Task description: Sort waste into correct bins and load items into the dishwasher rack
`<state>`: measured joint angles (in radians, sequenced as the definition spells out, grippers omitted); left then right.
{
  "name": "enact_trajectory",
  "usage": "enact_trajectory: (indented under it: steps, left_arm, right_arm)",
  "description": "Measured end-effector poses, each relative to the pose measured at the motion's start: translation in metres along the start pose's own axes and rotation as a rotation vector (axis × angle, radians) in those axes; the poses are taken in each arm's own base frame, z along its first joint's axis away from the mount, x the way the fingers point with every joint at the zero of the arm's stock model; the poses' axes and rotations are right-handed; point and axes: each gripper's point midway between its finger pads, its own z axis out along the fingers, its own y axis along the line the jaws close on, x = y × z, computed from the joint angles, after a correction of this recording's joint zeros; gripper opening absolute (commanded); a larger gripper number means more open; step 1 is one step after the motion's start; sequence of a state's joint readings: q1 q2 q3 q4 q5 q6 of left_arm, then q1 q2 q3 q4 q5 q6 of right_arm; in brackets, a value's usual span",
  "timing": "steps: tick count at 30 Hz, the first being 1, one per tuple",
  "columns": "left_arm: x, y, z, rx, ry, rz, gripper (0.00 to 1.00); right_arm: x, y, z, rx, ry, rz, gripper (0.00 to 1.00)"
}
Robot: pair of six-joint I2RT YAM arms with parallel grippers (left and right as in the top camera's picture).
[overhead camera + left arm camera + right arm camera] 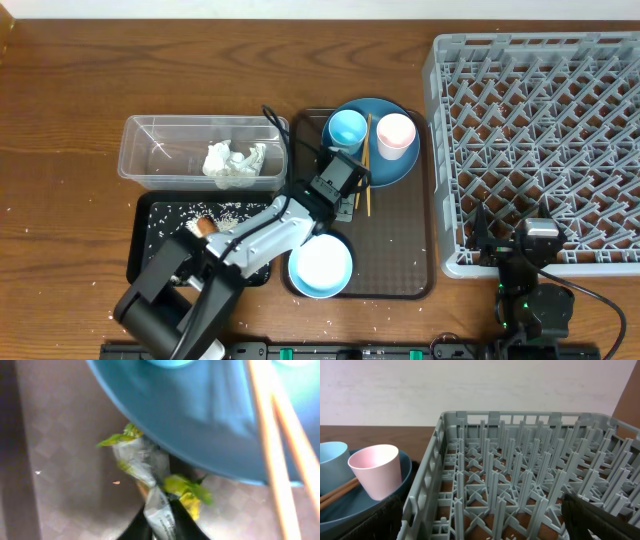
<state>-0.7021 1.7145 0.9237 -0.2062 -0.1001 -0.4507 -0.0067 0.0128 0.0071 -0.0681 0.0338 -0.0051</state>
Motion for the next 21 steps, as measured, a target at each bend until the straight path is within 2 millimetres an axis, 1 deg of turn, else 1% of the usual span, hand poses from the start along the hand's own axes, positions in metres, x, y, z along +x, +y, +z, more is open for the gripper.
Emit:
enact_trajectory:
  steps: [2, 4, 7, 11, 13, 16, 18, 21]
  left_arm:
    - [-0.007, -0.002, -0.011, 0.014, -0.023, 0.001, 0.06]
    - [-0.015, -0.003, -0.028, 0.028, -0.055, -0.004, 0.06]
    - [-0.027, 0.001, -0.060, 0.034, -0.114, -0.014, 0.06]
    - [-0.048, 0.014, -0.105, 0.009, -0.238, -0.040, 0.06]
    - [-0.060, 0.024, -0.127, -0.018, -0.311, -0.057, 0.09]
    - [-0.076, 0.047, -0.147, -0.078, -0.396, -0.094, 0.10]
    - [-0.083, 0.067, -0.151, -0.133, -0.422, -0.131, 0.11]
    - [-0.088, 0.101, -0.146, -0.224, -0.420, -0.190, 0.11]
  right_arm:
    - [0.000, 0.000, 0.000, 0.000, 0.000, 0.000, 0.99]
    - [0.000, 0.000, 0.000, 0.000, 0.000, 0.000, 0.99]
    - [0.000, 0.000, 0.000, 0.000, 0.000, 0.000, 0.99]
    - [0.000, 0.000, 0.000, 0.000, 0.000, 0.000, 0.99]
    - [0.000, 0.000, 0.000, 0.000, 0.000, 0.000, 0.99]
    - [0.000, 0.000, 0.000, 0.000, 0.000, 0.000, 0.99]
    - [0.000, 0.000, 0.000, 0.000, 0.000, 0.000, 0.99]
    - [0.000, 0.000, 0.000, 0.000, 0.000, 0.000, 0.99]
